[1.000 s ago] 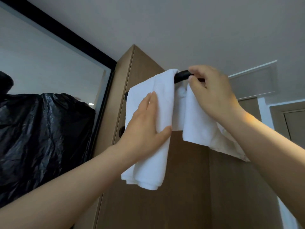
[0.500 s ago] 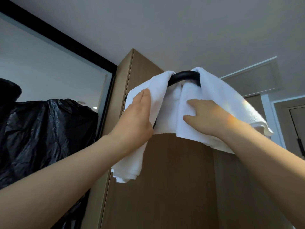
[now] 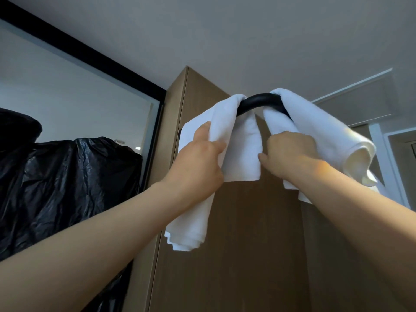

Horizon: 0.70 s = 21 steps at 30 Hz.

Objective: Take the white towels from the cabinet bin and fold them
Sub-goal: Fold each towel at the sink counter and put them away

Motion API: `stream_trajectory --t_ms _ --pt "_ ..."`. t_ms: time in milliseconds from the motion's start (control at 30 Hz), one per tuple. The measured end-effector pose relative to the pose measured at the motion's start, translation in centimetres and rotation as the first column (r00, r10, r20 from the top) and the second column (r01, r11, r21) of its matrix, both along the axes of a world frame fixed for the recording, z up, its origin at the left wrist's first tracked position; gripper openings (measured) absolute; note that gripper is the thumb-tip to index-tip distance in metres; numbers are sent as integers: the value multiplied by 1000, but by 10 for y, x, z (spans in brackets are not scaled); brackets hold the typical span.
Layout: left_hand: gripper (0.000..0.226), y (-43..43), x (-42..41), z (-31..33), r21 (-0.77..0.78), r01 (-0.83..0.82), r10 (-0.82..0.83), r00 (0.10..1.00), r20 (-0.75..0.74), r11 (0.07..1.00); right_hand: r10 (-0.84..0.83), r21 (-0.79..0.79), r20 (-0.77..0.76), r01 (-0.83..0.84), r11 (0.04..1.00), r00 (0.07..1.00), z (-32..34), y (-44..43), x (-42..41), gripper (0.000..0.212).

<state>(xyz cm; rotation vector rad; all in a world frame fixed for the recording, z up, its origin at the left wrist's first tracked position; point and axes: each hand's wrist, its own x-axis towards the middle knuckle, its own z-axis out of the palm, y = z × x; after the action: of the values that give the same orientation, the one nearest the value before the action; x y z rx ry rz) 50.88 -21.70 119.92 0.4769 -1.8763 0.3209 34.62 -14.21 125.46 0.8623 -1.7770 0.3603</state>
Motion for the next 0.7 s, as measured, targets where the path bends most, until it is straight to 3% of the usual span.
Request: stream_trajectory --t_ms 67,167,333,533,700 --pt "39 -5 1 0 -39 -29 29 1000 -12 999 242 -72 167 -233 970 956 -1 -3 -12 35" --pt "42 -8 3 1 -83 -78 77 997 -10 994 577 -211 411 -542 814 706 -3 -13 -22 51" --pt "53 -8 4 3 -104 -101 100 995 -16 989 726 -327 322 -649 687 607 -4 -35 -29 33" --pt "65 -10 6 4 -171 -109 105 994 -34 979 767 -254 368 -737 626 525 -19 -33 -18 34" --pt "110 -10 1 -1 -170 -95 91 995 -33 981 842 -305 342 -798 520 418 -39 -24 -17 47"
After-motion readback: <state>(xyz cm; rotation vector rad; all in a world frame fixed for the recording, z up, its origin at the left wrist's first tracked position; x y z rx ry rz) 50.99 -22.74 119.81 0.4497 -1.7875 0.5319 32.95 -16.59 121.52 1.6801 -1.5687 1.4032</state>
